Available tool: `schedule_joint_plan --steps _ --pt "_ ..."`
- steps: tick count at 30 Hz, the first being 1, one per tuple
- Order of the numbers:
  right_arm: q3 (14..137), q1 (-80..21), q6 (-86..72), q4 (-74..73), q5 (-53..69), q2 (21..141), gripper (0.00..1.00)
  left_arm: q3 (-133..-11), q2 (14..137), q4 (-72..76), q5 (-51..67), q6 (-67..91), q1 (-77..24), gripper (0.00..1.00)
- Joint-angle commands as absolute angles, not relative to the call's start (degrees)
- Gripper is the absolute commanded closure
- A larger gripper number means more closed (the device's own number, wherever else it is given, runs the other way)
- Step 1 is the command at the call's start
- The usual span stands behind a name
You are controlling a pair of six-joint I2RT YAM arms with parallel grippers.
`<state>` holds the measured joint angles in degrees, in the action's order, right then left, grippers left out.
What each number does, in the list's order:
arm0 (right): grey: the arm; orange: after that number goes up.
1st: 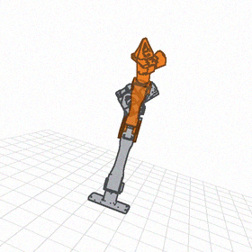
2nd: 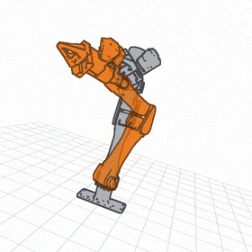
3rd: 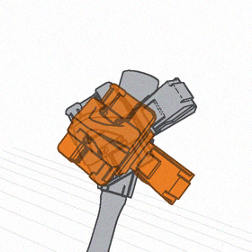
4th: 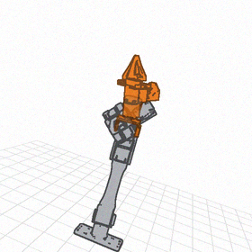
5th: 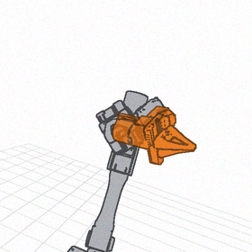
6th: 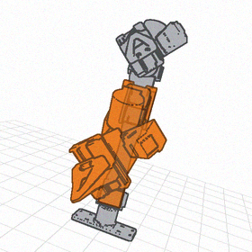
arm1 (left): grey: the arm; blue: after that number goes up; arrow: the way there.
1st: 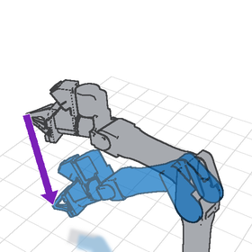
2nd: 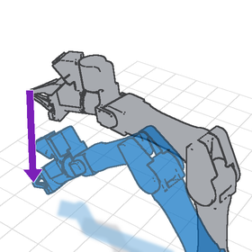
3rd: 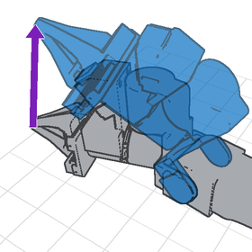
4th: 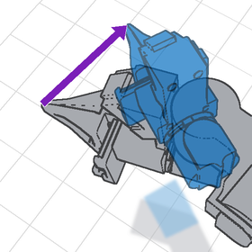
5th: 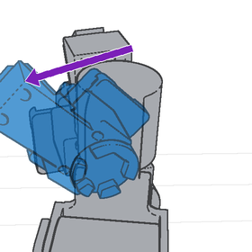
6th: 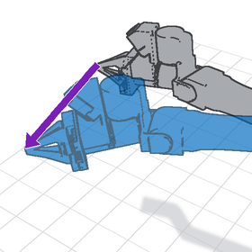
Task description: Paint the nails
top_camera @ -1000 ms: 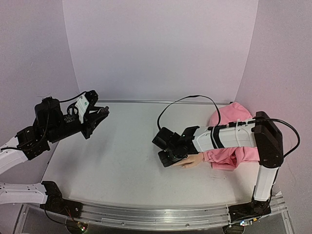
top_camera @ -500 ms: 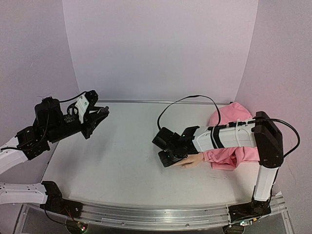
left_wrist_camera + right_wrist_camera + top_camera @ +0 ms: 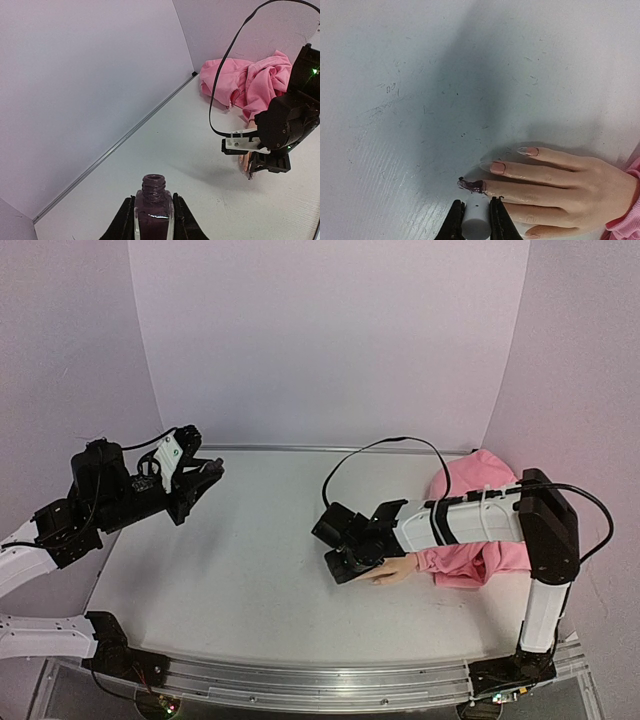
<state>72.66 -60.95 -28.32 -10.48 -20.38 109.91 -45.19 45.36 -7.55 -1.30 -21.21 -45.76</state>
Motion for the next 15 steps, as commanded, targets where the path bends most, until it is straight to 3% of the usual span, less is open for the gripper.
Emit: schedule_joint_plan --steps 1,15 --pt "73.30 -61.00 -27.85 -12.22 -21.53 110.91 1.00 -45.35 44.65 -5.38 -1.65 -21.87 -45.88 1.00" --pt "73.08 -60.99 -27.86 -11.54 -19.89 111.44 1.00 -45.35 44.65 -5.44 -1.76 -21.88 -45.88 1.00"
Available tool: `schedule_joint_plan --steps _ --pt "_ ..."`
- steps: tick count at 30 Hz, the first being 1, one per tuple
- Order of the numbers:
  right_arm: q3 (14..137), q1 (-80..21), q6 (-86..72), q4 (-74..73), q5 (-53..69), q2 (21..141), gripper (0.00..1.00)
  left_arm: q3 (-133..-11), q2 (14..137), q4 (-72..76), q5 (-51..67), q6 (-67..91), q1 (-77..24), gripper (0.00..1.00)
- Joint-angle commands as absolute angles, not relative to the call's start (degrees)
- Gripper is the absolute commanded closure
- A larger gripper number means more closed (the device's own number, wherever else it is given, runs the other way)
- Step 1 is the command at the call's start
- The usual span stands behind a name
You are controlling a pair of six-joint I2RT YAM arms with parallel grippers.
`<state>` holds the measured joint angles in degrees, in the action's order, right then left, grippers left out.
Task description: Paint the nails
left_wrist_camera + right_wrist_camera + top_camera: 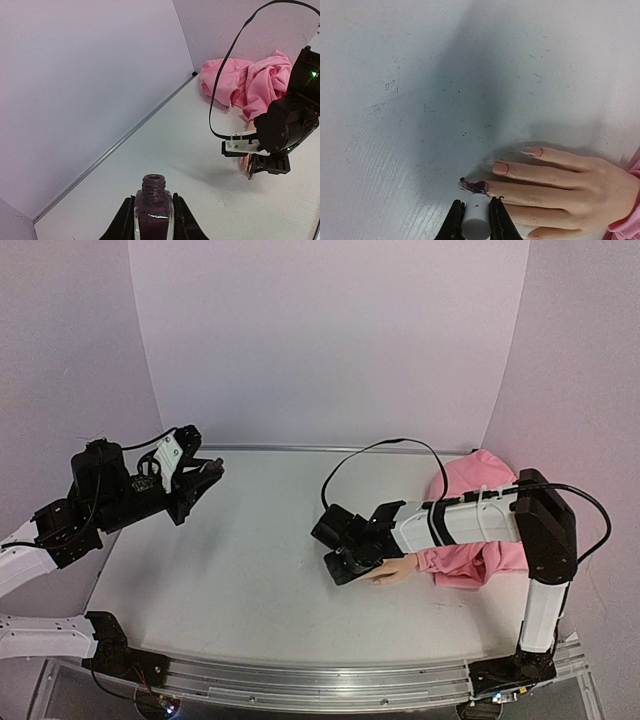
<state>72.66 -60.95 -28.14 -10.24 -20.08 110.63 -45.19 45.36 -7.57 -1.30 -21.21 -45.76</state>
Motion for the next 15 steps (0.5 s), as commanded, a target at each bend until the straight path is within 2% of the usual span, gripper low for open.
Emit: schedule_joint_plan --steps 1,15 --pt "73.08 -60.98 -27.85 -11.44 -19.79 111.52 1.00 -45.35 44.65 -5.45 -1.76 -21.88 -45.88 1.00" --pt "74.65 -61.00 -27.11 -10.37 -18.66 112.93 1.00 -45.26 44.31 -5.45 -1.85 -21.88 -45.88 1.00"
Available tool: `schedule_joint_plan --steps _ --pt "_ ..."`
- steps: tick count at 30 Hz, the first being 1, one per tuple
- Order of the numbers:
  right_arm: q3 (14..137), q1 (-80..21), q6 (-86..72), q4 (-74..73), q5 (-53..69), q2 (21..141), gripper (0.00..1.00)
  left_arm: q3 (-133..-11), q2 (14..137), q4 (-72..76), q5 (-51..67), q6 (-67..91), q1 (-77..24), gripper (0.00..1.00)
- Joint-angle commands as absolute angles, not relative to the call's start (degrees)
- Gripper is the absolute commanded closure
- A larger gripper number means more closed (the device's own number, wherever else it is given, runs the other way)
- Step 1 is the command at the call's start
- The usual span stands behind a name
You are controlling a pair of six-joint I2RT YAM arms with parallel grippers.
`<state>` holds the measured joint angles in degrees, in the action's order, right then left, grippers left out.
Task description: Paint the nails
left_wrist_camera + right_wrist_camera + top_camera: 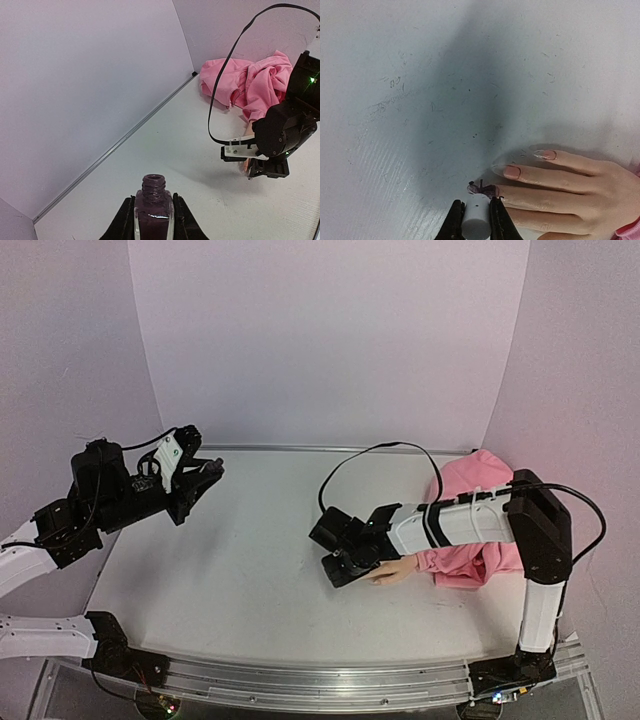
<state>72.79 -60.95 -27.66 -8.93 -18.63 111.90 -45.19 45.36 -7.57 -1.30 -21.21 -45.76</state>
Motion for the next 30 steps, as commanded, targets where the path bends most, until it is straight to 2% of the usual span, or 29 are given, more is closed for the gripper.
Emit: schedule_joint_plan --steps 1,19,30 --pt "74.74 -60.99 -27.04 -10.37 -18.64 113.00 1.00 -45.24 44.30 -5.45 -1.89 -21.96 -45.88 1.00" --pt "76.96 -60.92 -26.56 -9.10 -16.98 113.21 1.00 -45.18 44.21 -5.45 -1.85 -21.98 -45.92 1.00" --pt "73.72 -60.85 -27.95 -9.15 -19.11 107.85 1.00 -45.26 44.21 -5.45 -1.80 -21.97 -45.89 1.00"
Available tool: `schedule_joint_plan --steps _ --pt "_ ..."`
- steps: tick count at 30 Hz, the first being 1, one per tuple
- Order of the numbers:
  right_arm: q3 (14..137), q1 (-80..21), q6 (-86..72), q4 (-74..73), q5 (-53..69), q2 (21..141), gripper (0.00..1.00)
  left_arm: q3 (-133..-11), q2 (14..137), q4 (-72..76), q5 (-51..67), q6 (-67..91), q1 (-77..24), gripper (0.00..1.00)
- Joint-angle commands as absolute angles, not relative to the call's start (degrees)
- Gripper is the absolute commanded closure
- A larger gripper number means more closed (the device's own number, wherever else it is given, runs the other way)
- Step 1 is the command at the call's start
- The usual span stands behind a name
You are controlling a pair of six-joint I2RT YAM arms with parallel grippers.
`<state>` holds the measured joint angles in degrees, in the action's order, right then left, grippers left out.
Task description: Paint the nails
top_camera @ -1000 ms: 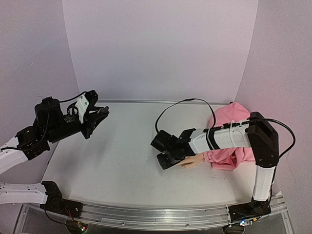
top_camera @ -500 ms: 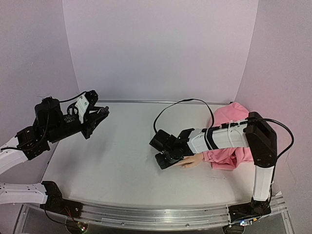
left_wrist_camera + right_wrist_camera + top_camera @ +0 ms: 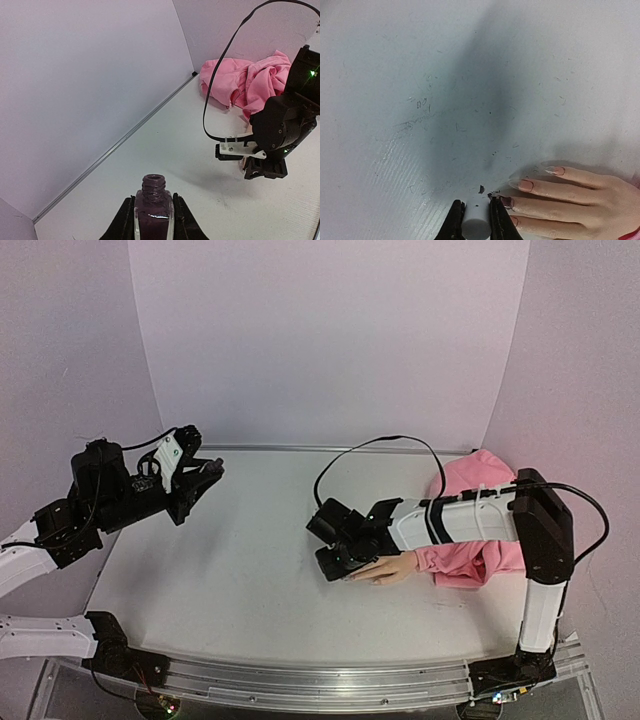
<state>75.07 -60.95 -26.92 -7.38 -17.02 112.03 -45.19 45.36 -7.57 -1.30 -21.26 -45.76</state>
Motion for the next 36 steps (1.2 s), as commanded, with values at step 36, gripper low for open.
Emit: schedule_joint_plan --steps 36 --pt "73.05 -60.35 -29.53 -13.05 -21.99 109.87 1.00 -45.44 45.07 -5.45 -1.59 -21.90 -45.86 1.00"
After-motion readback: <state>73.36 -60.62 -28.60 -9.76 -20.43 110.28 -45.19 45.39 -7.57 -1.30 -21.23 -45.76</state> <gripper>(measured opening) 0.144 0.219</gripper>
